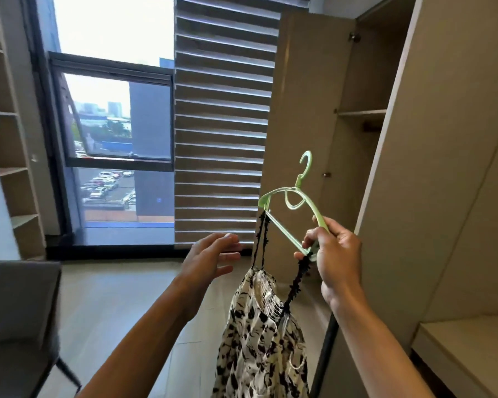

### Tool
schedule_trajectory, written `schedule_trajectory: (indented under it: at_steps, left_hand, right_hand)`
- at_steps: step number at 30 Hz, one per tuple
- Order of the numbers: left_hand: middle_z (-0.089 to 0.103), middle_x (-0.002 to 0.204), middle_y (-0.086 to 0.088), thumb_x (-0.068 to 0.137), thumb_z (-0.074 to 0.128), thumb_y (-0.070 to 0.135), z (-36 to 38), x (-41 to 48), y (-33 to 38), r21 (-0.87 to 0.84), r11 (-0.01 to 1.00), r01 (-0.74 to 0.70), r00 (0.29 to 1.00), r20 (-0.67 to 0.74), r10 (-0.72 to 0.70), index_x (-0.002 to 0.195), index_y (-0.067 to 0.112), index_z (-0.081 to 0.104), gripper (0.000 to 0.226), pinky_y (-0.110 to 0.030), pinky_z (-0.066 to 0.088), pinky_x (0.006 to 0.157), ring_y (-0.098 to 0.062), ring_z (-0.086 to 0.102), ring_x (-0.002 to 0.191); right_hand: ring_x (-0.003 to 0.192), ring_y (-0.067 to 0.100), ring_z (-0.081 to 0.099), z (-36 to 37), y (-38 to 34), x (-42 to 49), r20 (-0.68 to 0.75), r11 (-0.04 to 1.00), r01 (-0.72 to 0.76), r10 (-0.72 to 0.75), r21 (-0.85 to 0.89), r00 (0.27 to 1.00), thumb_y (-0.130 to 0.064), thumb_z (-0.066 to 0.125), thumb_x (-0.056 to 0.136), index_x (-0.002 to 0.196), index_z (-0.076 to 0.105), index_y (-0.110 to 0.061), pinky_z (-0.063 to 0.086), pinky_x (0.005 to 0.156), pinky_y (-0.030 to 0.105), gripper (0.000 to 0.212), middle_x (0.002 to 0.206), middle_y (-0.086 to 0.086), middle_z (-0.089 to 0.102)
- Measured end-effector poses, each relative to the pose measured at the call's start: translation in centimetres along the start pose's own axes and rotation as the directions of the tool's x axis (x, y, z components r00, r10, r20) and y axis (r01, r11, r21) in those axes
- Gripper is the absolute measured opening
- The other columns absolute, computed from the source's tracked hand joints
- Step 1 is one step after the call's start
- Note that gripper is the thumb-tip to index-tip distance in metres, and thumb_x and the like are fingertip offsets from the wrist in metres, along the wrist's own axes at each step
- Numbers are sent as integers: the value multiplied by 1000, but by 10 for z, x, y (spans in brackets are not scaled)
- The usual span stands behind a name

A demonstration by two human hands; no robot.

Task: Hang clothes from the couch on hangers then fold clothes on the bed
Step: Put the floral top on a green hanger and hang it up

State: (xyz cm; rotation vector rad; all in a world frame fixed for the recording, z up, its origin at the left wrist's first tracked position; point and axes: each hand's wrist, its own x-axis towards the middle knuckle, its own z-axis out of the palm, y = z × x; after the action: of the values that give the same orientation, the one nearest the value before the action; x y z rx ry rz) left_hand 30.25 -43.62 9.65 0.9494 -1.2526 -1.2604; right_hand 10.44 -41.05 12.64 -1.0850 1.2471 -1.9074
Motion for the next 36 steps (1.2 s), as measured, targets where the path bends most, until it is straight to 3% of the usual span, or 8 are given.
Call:
schedule_trajectory:
  at_steps: [7,14,17,22,25,31,34,36]
  left_hand:
    - [75,110,-9,99,59,28,14,190,-15,17,999,34,993,109,-36,110,12,72,24,-34,52,90,-29,68,112]
    - [76,108,-7,99,59,28,38,369,-62,46,999,-10,980,201,1,108,14,74,23,-48,48,105,-26,70,109]
    - [76,110,-7,100,57,29,59,451,-80,77,997,-22,965,263,1,109,13,74,25,-50,48,108,-25,69,110]
    - [75,109,-9,100,57,27,105,585,-88,56,998,-27,936,351,6,101,16,75,21,-48,48,105,-30,68,112]
    - [73,110,-17,101,55,23,136,658,-92,16,999,-31,910,413,22,100,13,74,21,-43,51,98,-30,69,103]
    - [64,97,-12,103,50,14,213,793,-118,-58,998,-7,820,571,40,95,9,69,21,-28,44,74,-23,56,90]
    - [70,99,-8,103,50,18,249,867,-134,-61,998,-9,762,646,46,99,10,69,21,-28,48,80,-21,63,91]
    - [75,100,-4,103,51,21,276,924,-140,-60,998,-4,726,686,44,100,13,72,23,-35,52,90,-24,69,99]
  right_hand:
    - [62,4,55,53,54,159,-130,999,35,-36,-11,991,1,58,92,109,71,-13,59,71,56,26,72,5,56]
    - [62,12,53,86,125,320,-185,989,142,-147,-43,972,2,58,88,86,70,-22,59,65,56,27,62,2,55]
    - [60,12,53,91,150,395,-222,983,176,-182,-47,958,4,58,88,86,71,-20,58,61,52,27,58,0,56]
    - [61,16,52,97,167,517,-300,977,204,-212,-58,930,5,56,88,80,70,-19,57,62,54,28,61,5,53]
    - [60,14,52,94,170,582,-342,969,226,-248,-104,906,5,56,89,85,70,-19,57,61,50,28,60,3,53]
    - [61,21,50,69,189,717,-470,939,264,-339,-220,815,4,56,88,76,67,-11,56,60,50,22,57,4,52]
    - [59,19,50,58,201,782,-537,922,270,-381,-276,752,4,56,88,74,68,-14,56,62,51,25,57,3,52]
    - [60,18,51,53,205,829,-582,911,266,-406,-314,704,3,56,88,77,68,-15,57,62,51,24,57,3,53]
